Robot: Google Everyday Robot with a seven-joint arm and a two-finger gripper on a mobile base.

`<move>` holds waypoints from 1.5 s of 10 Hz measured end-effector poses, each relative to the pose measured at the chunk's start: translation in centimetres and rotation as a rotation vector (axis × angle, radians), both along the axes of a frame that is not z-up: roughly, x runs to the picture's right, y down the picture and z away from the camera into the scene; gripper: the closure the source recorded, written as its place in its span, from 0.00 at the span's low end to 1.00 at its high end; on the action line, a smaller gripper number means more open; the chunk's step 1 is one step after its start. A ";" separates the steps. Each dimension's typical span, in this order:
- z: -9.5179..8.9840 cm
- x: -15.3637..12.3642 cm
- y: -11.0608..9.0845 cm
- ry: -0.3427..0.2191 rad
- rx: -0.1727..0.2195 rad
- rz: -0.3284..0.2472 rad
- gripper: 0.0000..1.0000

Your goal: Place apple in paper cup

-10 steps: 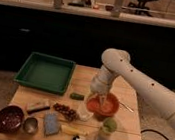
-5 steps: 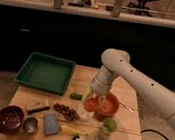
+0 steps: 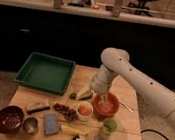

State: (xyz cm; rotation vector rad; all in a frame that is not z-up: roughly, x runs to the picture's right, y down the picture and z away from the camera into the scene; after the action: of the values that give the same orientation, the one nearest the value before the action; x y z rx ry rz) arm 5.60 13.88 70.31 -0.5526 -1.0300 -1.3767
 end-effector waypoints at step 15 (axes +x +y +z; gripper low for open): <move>0.2 0.9 -1.7 0.021 -0.018 -0.006 0.20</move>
State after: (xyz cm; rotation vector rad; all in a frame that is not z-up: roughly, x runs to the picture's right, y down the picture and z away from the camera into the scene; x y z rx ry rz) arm 6.51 12.19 70.55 -0.5829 -1.0258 -1.3653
